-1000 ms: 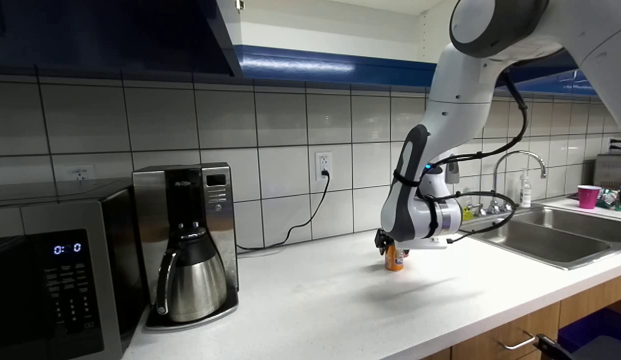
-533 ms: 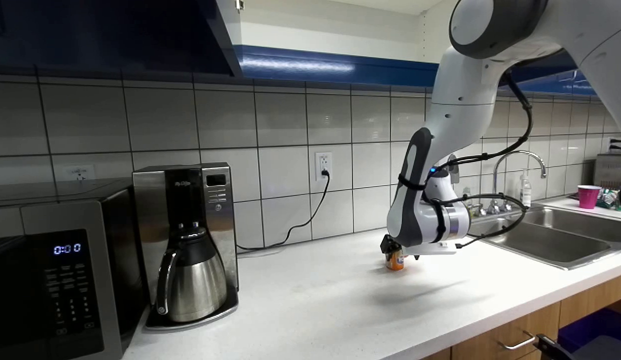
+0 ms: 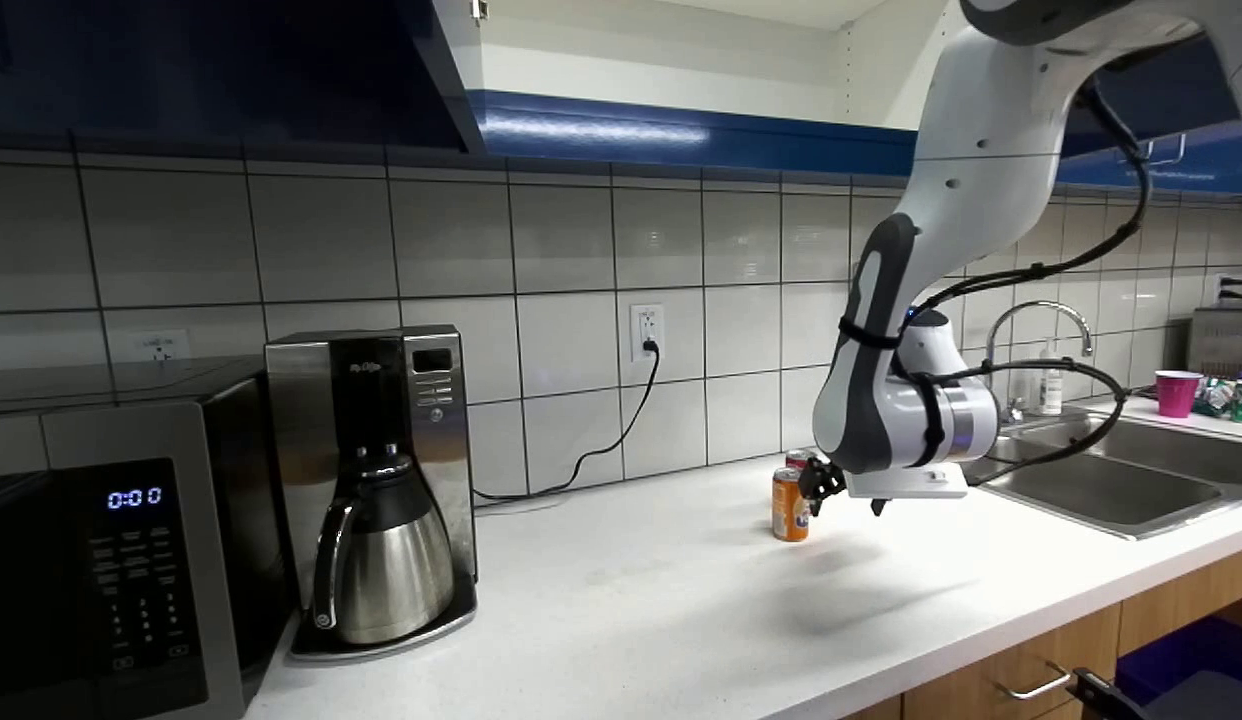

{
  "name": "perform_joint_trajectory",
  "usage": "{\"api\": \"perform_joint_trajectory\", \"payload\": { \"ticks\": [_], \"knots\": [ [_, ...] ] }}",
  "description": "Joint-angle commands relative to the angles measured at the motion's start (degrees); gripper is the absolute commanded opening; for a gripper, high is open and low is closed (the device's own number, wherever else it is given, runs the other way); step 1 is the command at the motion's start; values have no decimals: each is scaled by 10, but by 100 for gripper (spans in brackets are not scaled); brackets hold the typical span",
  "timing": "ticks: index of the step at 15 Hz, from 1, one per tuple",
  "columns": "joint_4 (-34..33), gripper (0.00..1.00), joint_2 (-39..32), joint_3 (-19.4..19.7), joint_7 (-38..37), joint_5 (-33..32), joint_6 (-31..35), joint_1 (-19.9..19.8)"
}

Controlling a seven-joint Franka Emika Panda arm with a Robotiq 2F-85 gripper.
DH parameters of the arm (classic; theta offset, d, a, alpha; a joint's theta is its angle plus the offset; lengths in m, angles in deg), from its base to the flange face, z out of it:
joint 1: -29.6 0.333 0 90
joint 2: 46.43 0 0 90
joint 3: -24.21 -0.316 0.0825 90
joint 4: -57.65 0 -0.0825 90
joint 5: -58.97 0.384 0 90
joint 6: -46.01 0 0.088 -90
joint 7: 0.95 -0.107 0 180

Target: Remove the can from the top cabinet

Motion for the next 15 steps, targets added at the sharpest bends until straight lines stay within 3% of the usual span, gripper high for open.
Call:
{"api": "perform_joint_trajectory", "payload": {
  "ticks": [1,4,6,7,8,9,10,15],
  "knots": [
    [73,100,132,32,27,7,-88,20],
    [96,100,208,74,58,-11,-174,39],
    [96,100,255,80,60,-53,-247,24],
    [75,100,263,34,66,-64,-293,-25],
    [77,100,292,65,39,-113,-336,-4],
    [78,100,321,56,32,-133,-376,-15],
    [71,100,343,21,46,-130,-417,-49],
    [43,100,424,-11,44,-131,-563,-74]
  ]
}}
